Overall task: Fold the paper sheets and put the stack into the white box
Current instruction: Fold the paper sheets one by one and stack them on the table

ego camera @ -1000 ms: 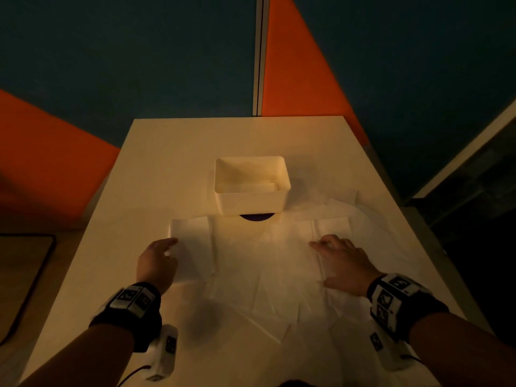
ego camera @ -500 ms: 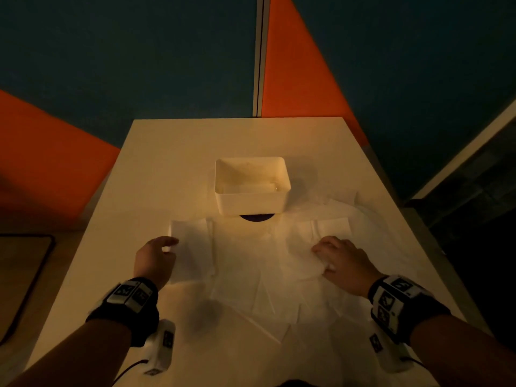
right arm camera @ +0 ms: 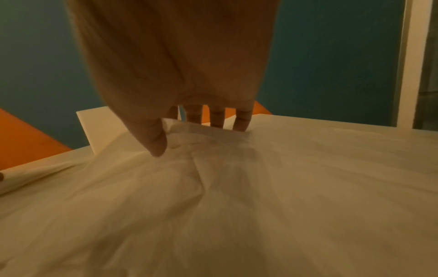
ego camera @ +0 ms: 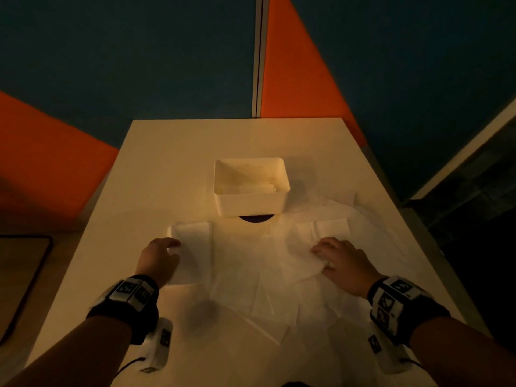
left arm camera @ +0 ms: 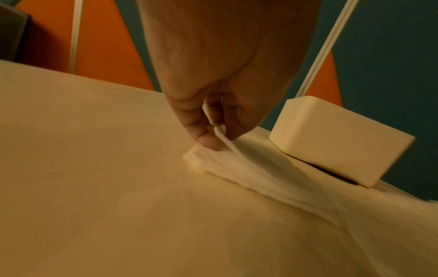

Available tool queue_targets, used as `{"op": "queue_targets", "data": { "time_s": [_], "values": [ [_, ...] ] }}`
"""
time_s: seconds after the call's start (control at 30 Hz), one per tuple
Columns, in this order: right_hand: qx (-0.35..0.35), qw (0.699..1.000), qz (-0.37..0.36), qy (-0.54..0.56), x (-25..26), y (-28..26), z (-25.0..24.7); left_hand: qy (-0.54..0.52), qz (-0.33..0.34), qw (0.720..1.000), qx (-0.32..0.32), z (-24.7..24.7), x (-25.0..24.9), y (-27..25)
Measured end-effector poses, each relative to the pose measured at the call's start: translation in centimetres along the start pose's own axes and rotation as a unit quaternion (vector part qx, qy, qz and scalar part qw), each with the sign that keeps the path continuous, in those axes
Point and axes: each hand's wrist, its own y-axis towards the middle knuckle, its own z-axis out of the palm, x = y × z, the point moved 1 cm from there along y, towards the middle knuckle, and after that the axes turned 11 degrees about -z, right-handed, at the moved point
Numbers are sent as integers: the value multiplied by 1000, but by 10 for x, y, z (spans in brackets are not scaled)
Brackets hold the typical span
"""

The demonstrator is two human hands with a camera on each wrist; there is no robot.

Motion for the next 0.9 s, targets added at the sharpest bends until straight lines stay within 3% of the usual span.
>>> {"op": "queue_targets", "data": {
  "time_s": [0.17, 0.23, 0.3, 0.33, 0.43, 0.53, 0.63, 0.73, 0.9],
  "values": [
    [-129, 990, -10, 57, 1, -2, -11, 177, 1, 984, -19, -4, -10, -14],
    [-188, 979, -4, 81, 5, -3, -21, 189, 37, 980, -46, -7, -23, -24],
    [-239, 964, 8, 119, 15, -4, -34, 128, 120, 983, -48, -7, -43, -37],
    [-265, 955, 10, 136, 21, -3, -41, 60, 153, 986, -18, -7, -56, -45],
    [-312, 930, 6, 195, 42, 2, -55, -156, 156, 961, 170, -6, -94, -72],
    [-328, 907, -17, 262, 66, 6, -61, -295, 131, 890, 322, -3, -124, -96],
    [-315, 895, -62, 310, 90, 8, -60, -375, 120, 814, 427, 0, -141, -110],
    [-270, 885, -121, 359, 111, 8, -60, -409, 141, 786, 442, 2, -146, -116],
    [-191, 871, -166, 421, 113, 4, -63, -495, 74, 774, 388, 6, -138, -110]
  ]
}}
